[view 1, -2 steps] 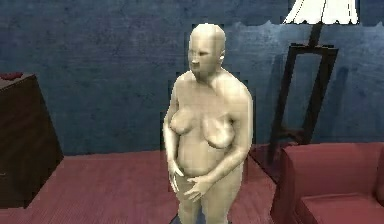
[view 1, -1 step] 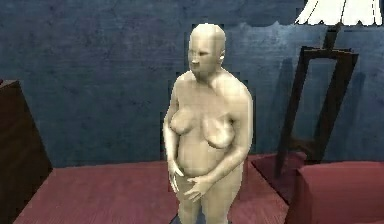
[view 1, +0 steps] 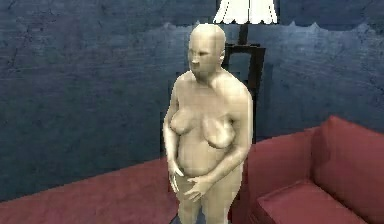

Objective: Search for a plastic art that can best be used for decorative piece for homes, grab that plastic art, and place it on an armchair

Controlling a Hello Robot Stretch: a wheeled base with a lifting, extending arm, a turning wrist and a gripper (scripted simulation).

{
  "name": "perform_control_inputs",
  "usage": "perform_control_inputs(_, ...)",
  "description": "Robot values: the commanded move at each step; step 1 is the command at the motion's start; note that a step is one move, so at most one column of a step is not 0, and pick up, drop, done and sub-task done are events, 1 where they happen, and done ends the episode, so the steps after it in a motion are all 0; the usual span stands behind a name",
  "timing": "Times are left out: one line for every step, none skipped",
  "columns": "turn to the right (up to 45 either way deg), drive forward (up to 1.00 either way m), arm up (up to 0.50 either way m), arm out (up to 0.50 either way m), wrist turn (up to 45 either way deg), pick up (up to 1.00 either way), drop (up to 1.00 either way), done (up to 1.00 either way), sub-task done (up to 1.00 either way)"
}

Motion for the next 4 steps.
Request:
perform_control_inputs(0.0, 0.40, 0.00, 0.00, 0.0, 0.00, 0.00, 0.00, 0.00)
perform_control_inputs(-45.0, 0.00, 0.00, 0.00, 0.0, 0.00, 0.00, 0.00, 0.00)
perform_control_inputs(-45.0, 0.00, 0.00, 0.00, 0.0, 0.00, 0.00, 0.00, 0.00)
perform_control_inputs(-45.0, 0.00, 0.00, 0.00, 0.0, 0.00, 0.00, 0.00, 0.00)
